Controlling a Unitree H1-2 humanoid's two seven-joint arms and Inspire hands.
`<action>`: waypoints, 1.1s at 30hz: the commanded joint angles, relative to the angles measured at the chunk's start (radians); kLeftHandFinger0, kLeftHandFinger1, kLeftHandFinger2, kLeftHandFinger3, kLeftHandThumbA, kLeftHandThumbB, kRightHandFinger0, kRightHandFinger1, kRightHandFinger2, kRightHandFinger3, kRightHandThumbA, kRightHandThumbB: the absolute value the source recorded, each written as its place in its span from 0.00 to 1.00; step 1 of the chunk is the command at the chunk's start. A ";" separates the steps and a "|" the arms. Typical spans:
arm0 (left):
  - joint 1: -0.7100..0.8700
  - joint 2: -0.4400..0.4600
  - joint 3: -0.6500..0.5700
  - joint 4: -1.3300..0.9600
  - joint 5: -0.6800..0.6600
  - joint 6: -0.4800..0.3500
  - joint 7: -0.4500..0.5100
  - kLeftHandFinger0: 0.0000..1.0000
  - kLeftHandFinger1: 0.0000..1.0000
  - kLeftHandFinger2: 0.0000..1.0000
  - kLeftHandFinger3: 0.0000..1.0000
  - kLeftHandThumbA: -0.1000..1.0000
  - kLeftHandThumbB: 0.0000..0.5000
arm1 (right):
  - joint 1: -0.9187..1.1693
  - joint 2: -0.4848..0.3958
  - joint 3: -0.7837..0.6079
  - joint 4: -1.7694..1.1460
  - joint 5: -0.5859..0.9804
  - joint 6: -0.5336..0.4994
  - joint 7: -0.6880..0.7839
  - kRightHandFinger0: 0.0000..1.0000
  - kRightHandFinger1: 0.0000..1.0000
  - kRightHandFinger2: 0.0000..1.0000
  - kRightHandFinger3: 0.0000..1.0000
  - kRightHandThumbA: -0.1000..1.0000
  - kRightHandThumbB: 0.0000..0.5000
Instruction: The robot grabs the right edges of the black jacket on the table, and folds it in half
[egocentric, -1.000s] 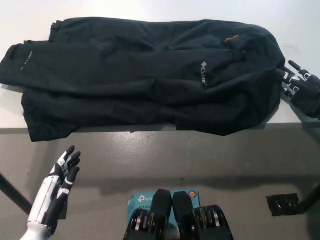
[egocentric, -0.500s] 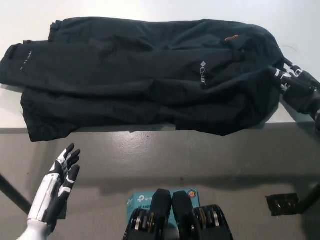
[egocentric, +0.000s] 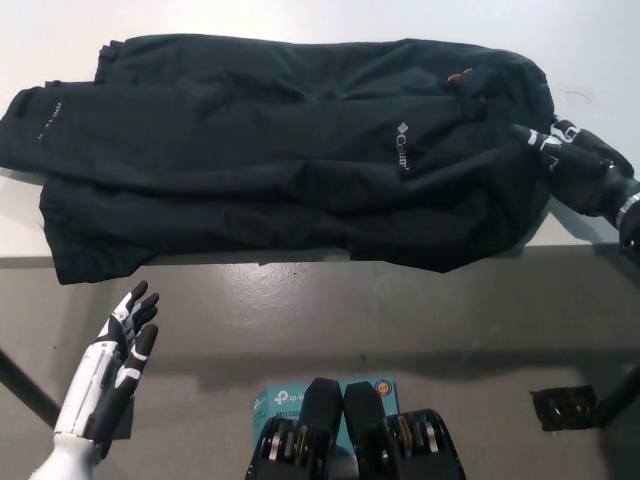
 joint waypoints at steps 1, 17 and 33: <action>-0.013 0.005 0.013 -0.038 0.001 -0.003 0.003 1.00 1.00 1.00 1.00 0.89 0.05 | -0.080 -0.011 0.033 0.028 -0.009 0.021 0.108 1.00 1.00 1.00 1.00 1.00 0.78; -0.023 0.011 0.019 -0.049 -0.005 0.002 -0.003 1.00 1.00 1.00 1.00 0.88 0.07 | -0.123 -0.002 0.131 0.130 -0.101 -0.001 0.103 1.00 1.00 1.00 1.00 1.00 0.96; -0.035 0.013 0.019 -0.052 -0.008 0.013 -0.007 1.00 1.00 1.00 1.00 0.90 0.11 | -0.148 0.149 0.263 0.136 -0.340 -0.209 -0.401 0.00 0.42 0.76 0.22 0.00 0.49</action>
